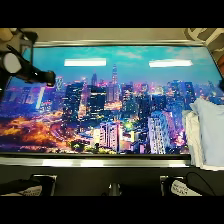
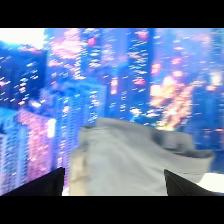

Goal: Fold the shirts.

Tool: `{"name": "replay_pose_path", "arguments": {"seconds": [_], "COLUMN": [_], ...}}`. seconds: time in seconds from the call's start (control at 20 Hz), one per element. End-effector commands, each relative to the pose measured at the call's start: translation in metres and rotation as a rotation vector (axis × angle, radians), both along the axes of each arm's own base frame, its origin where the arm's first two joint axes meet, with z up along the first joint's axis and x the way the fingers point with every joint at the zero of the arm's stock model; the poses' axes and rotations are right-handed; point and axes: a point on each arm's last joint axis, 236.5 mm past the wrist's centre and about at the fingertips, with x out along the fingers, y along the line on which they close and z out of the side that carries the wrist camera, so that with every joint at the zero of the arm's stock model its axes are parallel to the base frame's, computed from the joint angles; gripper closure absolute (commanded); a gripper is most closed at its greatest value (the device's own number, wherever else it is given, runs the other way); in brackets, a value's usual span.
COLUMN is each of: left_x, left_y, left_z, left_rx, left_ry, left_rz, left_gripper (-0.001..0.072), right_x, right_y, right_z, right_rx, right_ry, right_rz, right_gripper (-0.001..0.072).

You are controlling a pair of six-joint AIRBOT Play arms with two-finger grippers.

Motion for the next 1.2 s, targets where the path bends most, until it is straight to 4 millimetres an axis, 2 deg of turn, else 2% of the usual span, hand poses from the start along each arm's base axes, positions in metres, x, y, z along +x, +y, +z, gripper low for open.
{"name": "replay_pose_path", "arguments": {"seconds": [0.0,0.05,0.2,1.15], "left_x": [-0.035,-0.037,-0.042,-0.04], "left_y": [-0.023,-0.032,-0.035,-0.034], "left_z": [-0.057,-0.058,-0.059,-0.065], "left_rx": [-0.082,-0.11,-0.109,-0.103], "left_ry": [0.201,0.174,0.17,0.183], "left_rz": [0.01,-0.006,-0.016,-0.013], "left_gripper": [0.0059,0.0059,0.0061,0.006], "right_x": [-0.021,-0.022,-0.008,-0.004], "right_y": [0.091,0.107,0.116,0.115], "right_z": [-0.068,-0.08,-0.09,-0.089], "right_rx": [0.163,0.198,0.172,0.163], "right_ry": [0.365,0.408,0.378,0.361], "right_rz": [0.174,0.209,0.215,0.214], "right_gripper": [0.0032,0.0032,0.0033,0.0039]}}
